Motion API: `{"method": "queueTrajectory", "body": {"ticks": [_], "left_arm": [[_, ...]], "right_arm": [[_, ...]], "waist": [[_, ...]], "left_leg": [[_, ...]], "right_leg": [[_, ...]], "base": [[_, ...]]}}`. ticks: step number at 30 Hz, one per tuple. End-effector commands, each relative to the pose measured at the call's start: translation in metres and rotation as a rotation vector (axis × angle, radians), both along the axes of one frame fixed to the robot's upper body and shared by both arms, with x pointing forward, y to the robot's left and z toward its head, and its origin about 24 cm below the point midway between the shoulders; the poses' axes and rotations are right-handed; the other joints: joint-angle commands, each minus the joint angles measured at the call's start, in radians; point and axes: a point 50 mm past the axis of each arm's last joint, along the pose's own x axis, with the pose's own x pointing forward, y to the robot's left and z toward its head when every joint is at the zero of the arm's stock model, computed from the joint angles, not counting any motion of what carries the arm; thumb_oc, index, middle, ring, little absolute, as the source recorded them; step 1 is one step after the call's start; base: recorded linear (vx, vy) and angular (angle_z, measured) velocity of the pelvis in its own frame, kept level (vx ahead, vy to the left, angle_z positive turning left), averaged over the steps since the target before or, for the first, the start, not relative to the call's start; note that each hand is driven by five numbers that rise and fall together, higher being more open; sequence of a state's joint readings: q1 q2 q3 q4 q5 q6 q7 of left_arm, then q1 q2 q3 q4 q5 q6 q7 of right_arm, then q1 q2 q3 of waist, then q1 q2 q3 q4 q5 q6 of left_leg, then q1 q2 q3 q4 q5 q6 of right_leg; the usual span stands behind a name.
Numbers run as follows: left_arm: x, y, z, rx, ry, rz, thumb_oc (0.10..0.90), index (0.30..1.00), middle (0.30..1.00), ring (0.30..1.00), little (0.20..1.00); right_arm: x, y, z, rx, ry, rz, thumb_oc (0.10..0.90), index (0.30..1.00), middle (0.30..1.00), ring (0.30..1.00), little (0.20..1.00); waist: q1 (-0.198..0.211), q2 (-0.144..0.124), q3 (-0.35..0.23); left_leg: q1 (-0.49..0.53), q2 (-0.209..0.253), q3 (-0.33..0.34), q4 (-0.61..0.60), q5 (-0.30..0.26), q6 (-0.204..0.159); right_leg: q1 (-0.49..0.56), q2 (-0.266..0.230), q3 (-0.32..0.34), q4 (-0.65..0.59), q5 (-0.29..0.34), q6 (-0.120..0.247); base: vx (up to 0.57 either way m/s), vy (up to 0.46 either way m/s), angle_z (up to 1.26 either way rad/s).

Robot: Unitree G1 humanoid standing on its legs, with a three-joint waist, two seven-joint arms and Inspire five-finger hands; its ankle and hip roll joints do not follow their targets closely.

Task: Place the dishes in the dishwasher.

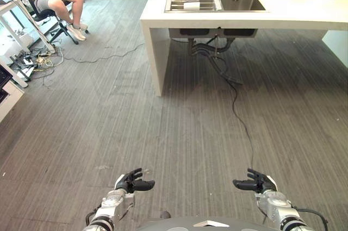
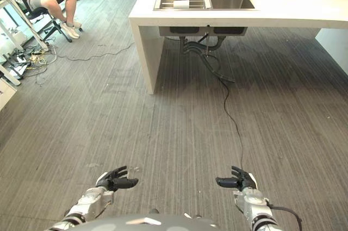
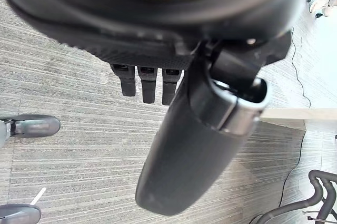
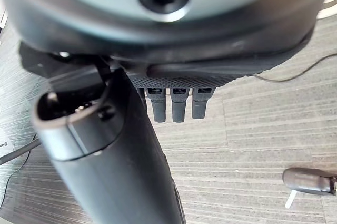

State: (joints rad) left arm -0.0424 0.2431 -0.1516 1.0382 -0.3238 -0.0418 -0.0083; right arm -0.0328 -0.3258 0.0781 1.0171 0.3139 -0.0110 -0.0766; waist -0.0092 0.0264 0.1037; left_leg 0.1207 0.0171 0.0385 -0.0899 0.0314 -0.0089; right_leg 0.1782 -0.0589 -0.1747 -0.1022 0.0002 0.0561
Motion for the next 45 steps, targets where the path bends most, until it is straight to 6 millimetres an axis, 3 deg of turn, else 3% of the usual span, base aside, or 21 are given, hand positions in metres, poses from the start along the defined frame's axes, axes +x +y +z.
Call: {"method": "queueTrajectory", "body": {"ticks": [1, 6, 7, 12, 17, 27, 31, 34, 37, 38, 39, 40, 41, 44, 45], "left_arm": [[0.032, 0.001, 0.014, 0.057, -0.093, -0.105, 0.8, 0.9, 0.9, 0.9, 0.9], [0.016, 0.0, 0.004, 0.091, -0.014, -0.127, 0.8, 0.9, 0.9, 0.9, 0.9], [0.001, 0.001, -0.004, 0.093, 0.052, -0.121, 0.8, 0.9, 0.9, 0.9, 0.9], [-0.03, 0.002, -0.017, 0.056, 0.177, -0.089, 0.8, 0.9, 0.9, 0.9, 0.9], [-0.041, 0.001, -0.021, 0.05, 0.215, -0.089, 0.8, 0.9, 0.9, 0.9, 0.9], [-0.044, 0.003, -0.021, 0.03, 0.217, -0.043, 0.8, 0.9, 0.9, 0.9, 0.9], [-0.033, 0.004, -0.017, 0.016, 0.176, -0.011, 0.8, 0.9, 0.9, 0.9, 0.9], [-0.004, 0.0, -0.007, -0.01, 0.068, -0.006, 0.8, 0.9, 0.9, 0.9, 0.9], [-0.004, 0.0, -0.007, -0.01, 0.068, -0.006, 0.8, 0.9, 0.9, 0.9, 0.9], [0.027, -0.001, 0.007, -0.009, -0.032, -0.01, 0.8, 0.9, 0.9, 0.9, 0.9], [0.044, -0.001, 0.016, 0.003, -0.078, -0.027, 0.8, 0.9, 0.9, 0.9, 0.9], [0.064, -0.004, 0.028, 0.011, -0.145, -0.049, 0.8, 0.9, 0.9, 0.9, 0.9], [0.072, -0.003, 0.034, 0.017, -0.175, -0.043, 0.8, 0.9, 0.9, 0.9, 0.9], [0.082, 0.001, 0.041, 0.023, -0.209, -0.017, 0.8, 0.9, 0.9, 0.9, 0.9], [0.085, 0.0, 0.044, 0.013, -0.233, 0.004, 0.8, 0.9, 0.9, 0.9, 0.9]], "right_arm": [[0.021, -0.017, 0.015, -0.072, -0.078, 0.004, 0.8, 0.9, 0.9, 0.9, 0.9], [0.003, -0.015, 0.004, -0.048, -0.01, -0.027, 0.8, 0.9, 0.9, 0.9, 0.9], [-0.008, -0.012, -0.003, -0.03, 0.041, -0.037, 0.8, 0.9, 0.9, 0.9, 0.9], [-0.027, -0.002, -0.016, 0.022, 0.137, -0.043, 0.8, 0.9, 0.9, 0.9, 0.9], [-0.035, 0.003, -0.021, 0.041, 0.181, -0.03, 0.8, 0.9, 0.9, 0.9, 0.9], [-0.037, 0.0, -0.02, 0.036, 0.193, 0.0, 0.8, 0.9, 0.9, 0.9, 0.9], [-0.028, -0.004, -0.016, 0.03, 0.165, -0.002, 0.8, 0.9, 0.9, 0.9, 0.9], [-0.003, -0.008, -0.005, 0.019, 0.089, 0.014, 0.8, 0.9, 0.9, 0.9, 0.9], [-0.003, -0.008, -0.005, 0.019, 0.088, 0.014, 0.8, 0.9, 0.9, 0.9, 0.9], [0.029, -0.011, 0.011, -0.008, -0.012, 0.04, 0.8, 0.9, 0.9, 0.9, 0.9], [0.045, -0.012, 0.02, -0.02, -0.057, 0.049, 0.8, 0.9, 0.9, 0.9, 0.9], [0.064, -0.013, 0.033, -0.04, -0.121, 0.076, 0.8, 0.9, 0.9, 0.9, 0.9], [0.07, -0.013, 0.038, -0.045, -0.142, 0.087, 0.8, 0.9, 0.9, 0.9, 0.9], [0.079, -0.006, 0.042, -0.031, -0.178, 0.096, 0.8, 0.9, 0.9, 0.9, 0.9], [0.082, -0.003, 0.044, -0.023, -0.192, 0.098, 0.8, 0.9, 0.9, 0.9, 0.9]], "waist": [[0.001, -0.017, -0.017], [-0.004, -0.02, -0.017], [-0.006, -0.022, -0.017], [-0.02, -0.026, -0.015], [-0.026, -0.029, -0.014], [-0.022, -0.039, -0.02], [-0.02, -0.039, -0.015], [-0.02, -0.039, -0.005], [-0.02, -0.039, -0.005], [-0.024, -0.029, 0.038], [-0.023, -0.023, 0.059], [-0.026, -0.014, 0.083], [-0.029, -0.013, 0.102], [-0.03, -0.01, 0.132], [-0.036, -0.004, 0.139]], "left_leg": [[0.012, -0.032, 0.051, 0.003, -0.088, 0.011], [0.011, -0.033, 0.05, 0.003, -0.086, 0.01], [0.011, -0.032, 0.054, 0.003, -0.086, 0.01], [0.014, -0.029, 0.067, 0.003, -0.087, 0.009], [0.015, -0.028, 0.074, 0.003, -0.087, 0.008], [0.019, -0.027, 0.075, 0.003, -0.094, 0.008], [0.012, -0.029, 0.077, 0.003, -0.094, 0.012], [-0.001, -0.038, 0.082, 0.003, -0.096, 0.02], [-0.001, -0.038, 0.082, 0.003, -0.096, 0.02], [-0.03, -0.037, 0.08, 0.003, -0.084, 0.038], [-0.046, -0.04, 0.08, 0.003, -0.078, 0.051], [-0.034, -0.054, 0.086, 0.003, -0.093, 0.076], [-0.017, -0.058, 0.091, 0.003, -0.102, 0.085], [0.019, -0.056, 0.1, 0.003, -0.123, 0.085], [0.04, -0.051, 0.093, 0.003, -0.142, 0.076]], "right_leg": [[-0.027, -0.007, -0.021, 0.015, 0.006, 0.053], [-0.031, -0.005, -0.02, 0.015, 0.007, 0.05], [-0.032, -0.004, -0.018, 0.015, 0.006, 0.048], [-0.031, 0.001, -0.004, 0.015, 0.007, 0.043], [-0.032, 0.003, 0.004, 0.015, 0.007, 0.04], [-0.03, 0.005, 0.002, 0.015, 0.003, 0.041], [-0.039, 0.003, 0.005, 0.015, 0.008, 0.046], [-0.048, -0.004, 0.006, 0.015, 0.022, 0.051], [-0.048, -0.004, 0.006, 0.015, 0.022, 0.051], [-0.14, -0.014, 0.014, 0.157, -0.004, 0.054], [-0.189, -0.018, 0.01, 0.245, -0.025, 0.062], [-0.29, -0.053, -0.005, 0.453, -0.021, 0.082], [-0.337, -0.072, -0.009, 0.545, 0.018, 0.091], [-0.403, -0.1, -0.042, 0.614, 0.064, 0.097], [-0.415, -0.1, -0.075, 0.534, 0.058, 0.089]], "base": [[0.06, -0.025, 0.0], [0.01, -0.013, 0.0], [0.02, -0.033, -0.01], [0.01, -0.017, -0.04], [0.01, -0.013, -0.06], [0.02, -0.006, -0.04], [0.0, 0.0, 0.0], [0.02, 0.042, -0.03], [-0.04, 0.024, -0.01], [-0.19, 0.116, -0.02], [-0.2, 0.24, -0.1], [-0.06, 0.225, -0.14], [0.01, 0.179, -0.28], [0.16, 0.041, -0.05], [0.37, -0.094, 0.09]]}}
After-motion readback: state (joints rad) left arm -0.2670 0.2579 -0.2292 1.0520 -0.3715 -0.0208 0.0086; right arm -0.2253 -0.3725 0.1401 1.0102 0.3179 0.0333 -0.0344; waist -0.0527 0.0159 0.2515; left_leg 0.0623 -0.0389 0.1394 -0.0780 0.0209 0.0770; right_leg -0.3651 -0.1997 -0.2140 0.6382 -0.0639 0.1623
